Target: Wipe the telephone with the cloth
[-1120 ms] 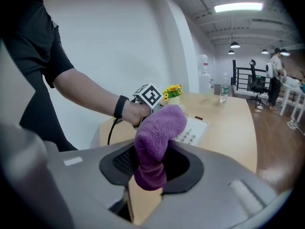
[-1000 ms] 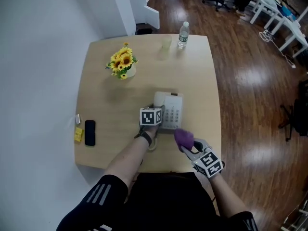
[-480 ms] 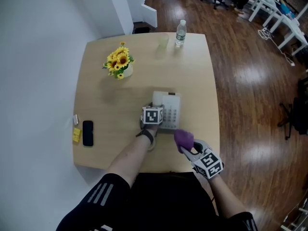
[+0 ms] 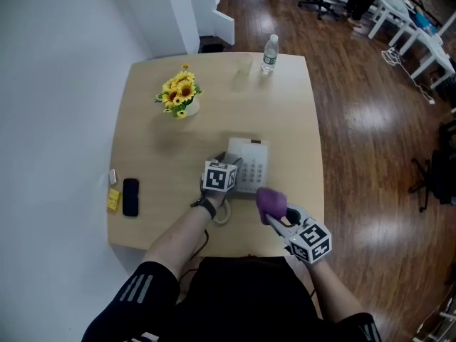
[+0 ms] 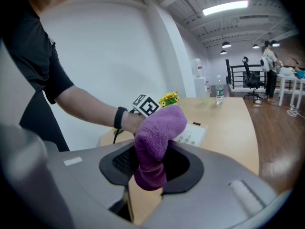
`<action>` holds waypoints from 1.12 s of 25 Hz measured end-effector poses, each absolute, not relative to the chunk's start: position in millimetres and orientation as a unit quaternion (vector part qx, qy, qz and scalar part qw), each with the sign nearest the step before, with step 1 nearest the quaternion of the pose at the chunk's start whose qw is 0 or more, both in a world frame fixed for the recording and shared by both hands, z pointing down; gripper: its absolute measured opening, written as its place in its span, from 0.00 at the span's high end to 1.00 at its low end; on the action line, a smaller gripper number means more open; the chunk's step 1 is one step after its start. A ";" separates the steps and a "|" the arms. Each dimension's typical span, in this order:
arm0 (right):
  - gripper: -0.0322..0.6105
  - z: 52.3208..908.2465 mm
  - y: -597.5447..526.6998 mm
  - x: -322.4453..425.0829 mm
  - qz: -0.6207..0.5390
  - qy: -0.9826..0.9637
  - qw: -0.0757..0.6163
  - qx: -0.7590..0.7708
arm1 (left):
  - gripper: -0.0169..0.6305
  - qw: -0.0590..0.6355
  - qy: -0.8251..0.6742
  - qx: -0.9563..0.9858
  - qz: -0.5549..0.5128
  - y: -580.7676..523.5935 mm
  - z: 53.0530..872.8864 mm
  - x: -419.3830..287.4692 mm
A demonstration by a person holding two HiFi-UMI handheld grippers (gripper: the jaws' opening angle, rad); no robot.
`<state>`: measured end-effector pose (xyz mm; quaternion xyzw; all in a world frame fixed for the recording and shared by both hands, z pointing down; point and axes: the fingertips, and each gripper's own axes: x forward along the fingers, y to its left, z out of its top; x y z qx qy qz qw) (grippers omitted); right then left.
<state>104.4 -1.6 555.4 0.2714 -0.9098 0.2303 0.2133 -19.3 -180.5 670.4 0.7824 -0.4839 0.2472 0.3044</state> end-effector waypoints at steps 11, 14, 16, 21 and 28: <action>0.74 536.2 9.1 92.3 0.244 -0.915 0.181 0.266 | 0.62 0.237 -0.340 0.892 0.180 -54.2 563.6 -22.6; 0.74 537.5 19.5 89.5 0.251 -0.911 0.179 0.274 | 0.62 0.229 -0.312 0.906 0.172 -10.8 554.6 -19.8; 0.74 533.9 24.2 86.7 0.256 -0.910 0.167 0.281 | 0.62 0.240 -0.303 0.908 0.162 7.8 551.6 -22.6; 0.74 528.4 53.8 83.9 0.257 -0.915 0.160 0.268 | 0.62 0.215 -0.314 0.910 0.164 35.3 540.6 -29.8; 0.74 521.3 107.3 98.3 0.237 -0.931 0.156 0.228 | 0.62 0.219 -0.337 0.903 0.150 83.4 529.8 -8.7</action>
